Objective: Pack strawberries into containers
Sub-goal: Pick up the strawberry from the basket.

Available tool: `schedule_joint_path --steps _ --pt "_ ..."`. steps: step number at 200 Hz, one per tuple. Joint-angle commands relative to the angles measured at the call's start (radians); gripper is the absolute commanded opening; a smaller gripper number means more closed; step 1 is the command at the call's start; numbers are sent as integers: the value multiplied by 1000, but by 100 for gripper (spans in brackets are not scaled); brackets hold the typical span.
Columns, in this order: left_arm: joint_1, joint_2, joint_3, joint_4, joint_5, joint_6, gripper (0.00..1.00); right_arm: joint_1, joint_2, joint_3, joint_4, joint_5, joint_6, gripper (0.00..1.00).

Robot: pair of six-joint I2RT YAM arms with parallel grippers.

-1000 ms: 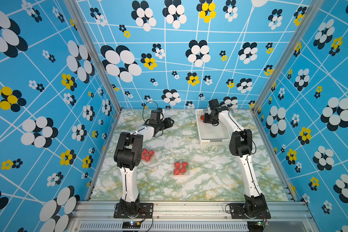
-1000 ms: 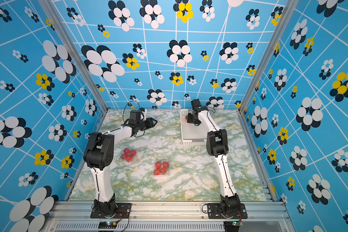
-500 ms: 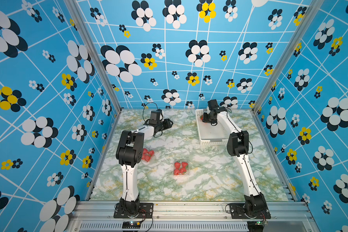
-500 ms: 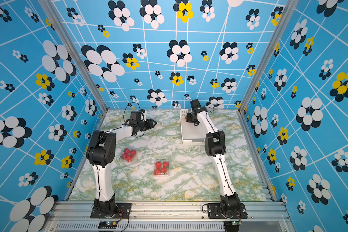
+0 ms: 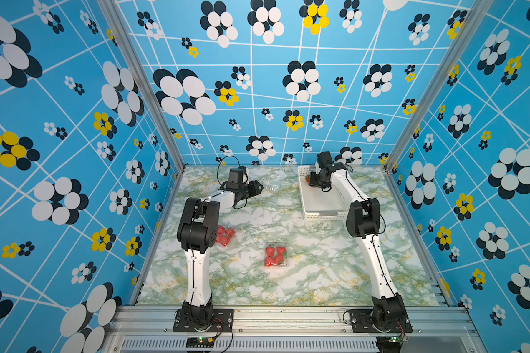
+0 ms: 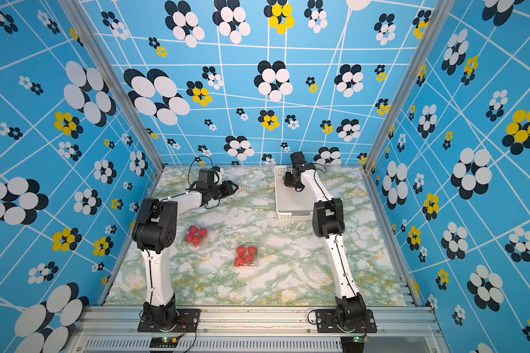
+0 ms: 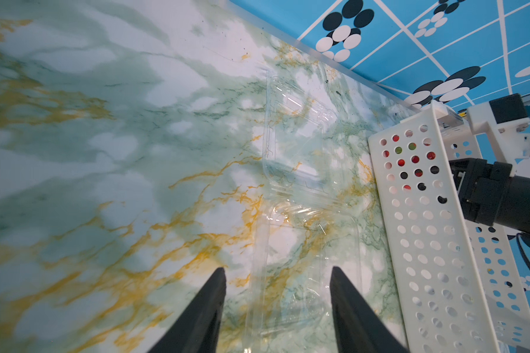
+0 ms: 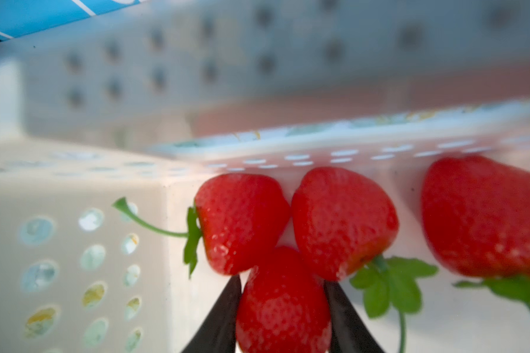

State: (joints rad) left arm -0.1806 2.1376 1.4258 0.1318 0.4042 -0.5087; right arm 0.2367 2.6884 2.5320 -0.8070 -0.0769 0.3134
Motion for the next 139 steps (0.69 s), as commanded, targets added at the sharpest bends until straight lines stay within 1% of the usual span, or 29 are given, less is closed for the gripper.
schedule_joint_path --steps 1,22,50,74,102,139 --pt "14 -21 -33 39 17 -9 56 3 -140 -76 -23 -26 -18 19" --pt "18 -37 -56 55 20 -13 56 22 -245 -156 1 -19 -26 19" --pt "25 -62 -90 74 27 -19 56 61 -326 -184 -25 -3 -34 19" --pt "38 -80 -116 90 36 -35 56 112 -361 -181 -43 -14 -37 19" --pt "49 -113 -149 107 43 -49 56 172 -355 -136 -56 -43 -29 19" --pt "56 -164 -187 101 43 -46 56 225 -274 -69 -38 -91 -23 19"
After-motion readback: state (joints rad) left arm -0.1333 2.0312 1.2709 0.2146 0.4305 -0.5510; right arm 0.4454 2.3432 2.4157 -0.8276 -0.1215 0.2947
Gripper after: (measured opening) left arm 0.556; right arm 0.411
